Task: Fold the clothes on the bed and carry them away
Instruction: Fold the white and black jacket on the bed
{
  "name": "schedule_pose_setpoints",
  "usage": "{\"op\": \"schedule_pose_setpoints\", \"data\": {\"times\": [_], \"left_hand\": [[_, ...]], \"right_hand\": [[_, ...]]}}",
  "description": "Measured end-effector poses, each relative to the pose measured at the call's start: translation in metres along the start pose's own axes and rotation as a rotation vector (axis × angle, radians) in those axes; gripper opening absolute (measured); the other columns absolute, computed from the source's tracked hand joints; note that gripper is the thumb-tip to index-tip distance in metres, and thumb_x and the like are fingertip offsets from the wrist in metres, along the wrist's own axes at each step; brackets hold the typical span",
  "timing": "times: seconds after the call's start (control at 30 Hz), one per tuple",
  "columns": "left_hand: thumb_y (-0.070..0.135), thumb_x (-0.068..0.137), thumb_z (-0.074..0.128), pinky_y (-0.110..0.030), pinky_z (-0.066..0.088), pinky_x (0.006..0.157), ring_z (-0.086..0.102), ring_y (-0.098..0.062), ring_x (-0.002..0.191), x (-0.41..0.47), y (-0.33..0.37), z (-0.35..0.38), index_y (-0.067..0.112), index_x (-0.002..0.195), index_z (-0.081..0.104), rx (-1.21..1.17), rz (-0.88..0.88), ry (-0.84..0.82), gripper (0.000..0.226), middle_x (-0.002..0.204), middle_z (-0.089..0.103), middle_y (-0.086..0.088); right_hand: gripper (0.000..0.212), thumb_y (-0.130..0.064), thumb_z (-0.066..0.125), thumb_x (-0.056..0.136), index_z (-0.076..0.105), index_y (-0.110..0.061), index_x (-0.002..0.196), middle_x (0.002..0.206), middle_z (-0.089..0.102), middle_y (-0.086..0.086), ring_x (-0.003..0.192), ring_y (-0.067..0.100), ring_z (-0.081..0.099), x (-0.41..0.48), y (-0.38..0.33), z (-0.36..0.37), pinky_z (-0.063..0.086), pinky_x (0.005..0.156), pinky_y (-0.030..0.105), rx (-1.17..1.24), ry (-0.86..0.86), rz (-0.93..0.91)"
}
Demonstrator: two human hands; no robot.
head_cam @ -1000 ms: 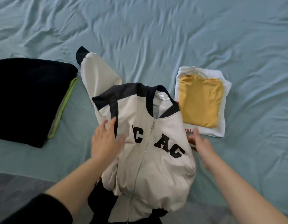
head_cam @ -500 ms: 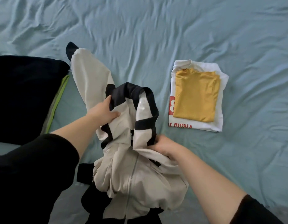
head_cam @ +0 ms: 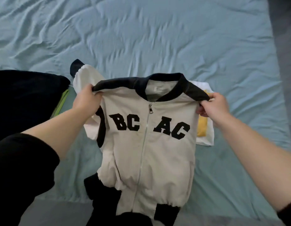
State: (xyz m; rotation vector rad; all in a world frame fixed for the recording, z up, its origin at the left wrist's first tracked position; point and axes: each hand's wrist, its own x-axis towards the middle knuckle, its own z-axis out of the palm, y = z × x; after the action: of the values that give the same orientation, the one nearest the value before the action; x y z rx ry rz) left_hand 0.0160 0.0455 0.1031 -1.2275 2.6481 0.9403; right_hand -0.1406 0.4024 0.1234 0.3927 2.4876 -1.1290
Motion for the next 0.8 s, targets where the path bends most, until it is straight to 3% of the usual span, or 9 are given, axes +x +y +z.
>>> {"op": "schedule_pose_setpoints", "data": {"times": [0.1, 0.17, 0.23, 0.33, 0.4, 0.5, 0.63, 0.73, 0.8], "left_hand": [[0.027, 0.092, 0.046, -0.038, 0.04, 0.066, 0.053, -0.029, 0.082, 0.024, 0.038, -0.03, 0.018, 0.107, 0.05, -0.045, 0.049, 0.128, 0.018, 0.095, 0.056, -0.006], [0.024, 0.093, 0.044, -0.037, 0.036, 0.068, 0.048, -0.026, 0.084, 0.043, 0.058, -0.043, 0.014, 0.118, 0.048, -0.088, 0.033, 0.197, 0.027, 0.102, 0.054, -0.008], [0.021, 0.093, 0.044, -0.038, 0.04, 0.074, 0.051, -0.029, 0.093, 0.061, 0.07, -0.046, 0.013, 0.131, 0.04, -0.136, 0.03, 0.171, 0.04, 0.114, 0.053, -0.011], [0.023, 0.089, 0.054, -0.045, 0.044, 0.099, 0.048, -0.034, 0.124, 0.067, 0.064, -0.032, 0.025, 0.152, 0.01, -0.075, 0.023, -0.016, 0.077, 0.145, 0.04, -0.01], [0.028, 0.085, 0.061, -0.046, 0.041, 0.104, 0.042, -0.034, 0.13, 0.052, 0.044, -0.013, 0.026, 0.154, 0.003, -0.007, -0.008, -0.072, 0.09, 0.151, 0.034, -0.009], [0.033, 0.087, 0.064, -0.048, 0.036, 0.107, 0.038, -0.036, 0.131, 0.006, 0.005, 0.025, 0.018, 0.153, 0.01, -0.079, -0.146, -0.129, 0.086, 0.149, 0.03, -0.013], [0.046, 0.085, 0.067, -0.04, 0.038, 0.102, 0.042, -0.033, 0.128, -0.066, -0.035, 0.071, 0.008, 0.144, 0.025, -0.329, -0.432, -0.215, 0.081, 0.142, 0.036, -0.01], [0.05, 0.083, 0.068, -0.031, 0.043, 0.089, 0.051, -0.022, 0.115, -0.101, -0.043, 0.094, 0.011, 0.137, 0.033, -0.543, -0.562, -0.377, 0.075, 0.122, 0.046, 0.004], [0.046, 0.084, 0.068, -0.033, 0.048, 0.085, 0.055, -0.019, 0.102, -0.109, -0.045, 0.101, 0.014, 0.122, 0.046, -0.572, -0.568, -0.352, 0.054, 0.118, 0.055, 0.001]], "right_hand": [[0.02, -0.013, 0.056, 0.075, 0.057, -0.016, 0.095, 0.085, 0.072, 0.012, 0.077, 0.029, 0.071, 0.027, -0.062, -0.003, 0.059, 0.077, 0.044, 0.022, 0.111, -0.102], [0.029, -0.018, 0.057, 0.077, 0.06, -0.018, 0.105, 0.096, 0.07, 0.003, 0.085, 0.023, 0.066, 0.038, -0.098, -0.003, 0.054, 0.069, 0.03, 0.002, 0.19, -0.184], [0.043, -0.02, 0.059, 0.085, 0.053, -0.023, 0.127, 0.107, 0.066, -0.006, 0.1, 0.015, 0.06, 0.043, -0.121, 0.004, 0.043, 0.065, 0.014, 0.074, -0.001, -0.253], [0.072, -0.011, 0.055, 0.094, 0.018, -0.027, 0.153, 0.152, 0.038, -0.002, 0.138, 0.011, 0.036, 0.042, -0.109, 0.021, 0.029, 0.095, 0.017, 0.065, -0.371, -0.217], [0.065, -0.011, 0.055, 0.093, 0.028, -0.024, 0.151, 0.147, 0.044, -0.003, 0.129, 0.01, 0.045, 0.038, -0.071, 0.028, 0.031, 0.093, 0.017, -0.008, -0.347, -0.17], [0.042, -0.018, 0.055, 0.091, 0.054, -0.019, 0.133, 0.116, 0.063, 0.0, 0.092, 0.015, 0.056, 0.022, 0.018, 0.03, 0.042, 0.075, 0.026, -0.116, -0.139, 0.049], [0.029, -0.023, 0.049, 0.096, 0.061, -0.004, 0.115, 0.112, 0.064, 0.017, 0.093, 0.03, 0.059, -0.013, 0.125, 0.031, 0.046, 0.081, 0.037, -0.054, -0.041, 0.379], [0.027, -0.034, 0.048, 0.099, 0.056, -0.016, 0.118, 0.111, 0.062, 0.006, 0.099, 0.026, 0.06, -0.044, 0.151, 0.043, 0.049, 0.073, 0.034, 0.259, -0.143, 0.557], [0.024, -0.029, 0.054, 0.097, 0.056, -0.019, 0.119, 0.111, 0.064, 0.004, 0.094, 0.02, 0.061, -0.057, 0.149, 0.05, 0.048, 0.067, 0.03, 0.407, -0.178, 0.58]]}}
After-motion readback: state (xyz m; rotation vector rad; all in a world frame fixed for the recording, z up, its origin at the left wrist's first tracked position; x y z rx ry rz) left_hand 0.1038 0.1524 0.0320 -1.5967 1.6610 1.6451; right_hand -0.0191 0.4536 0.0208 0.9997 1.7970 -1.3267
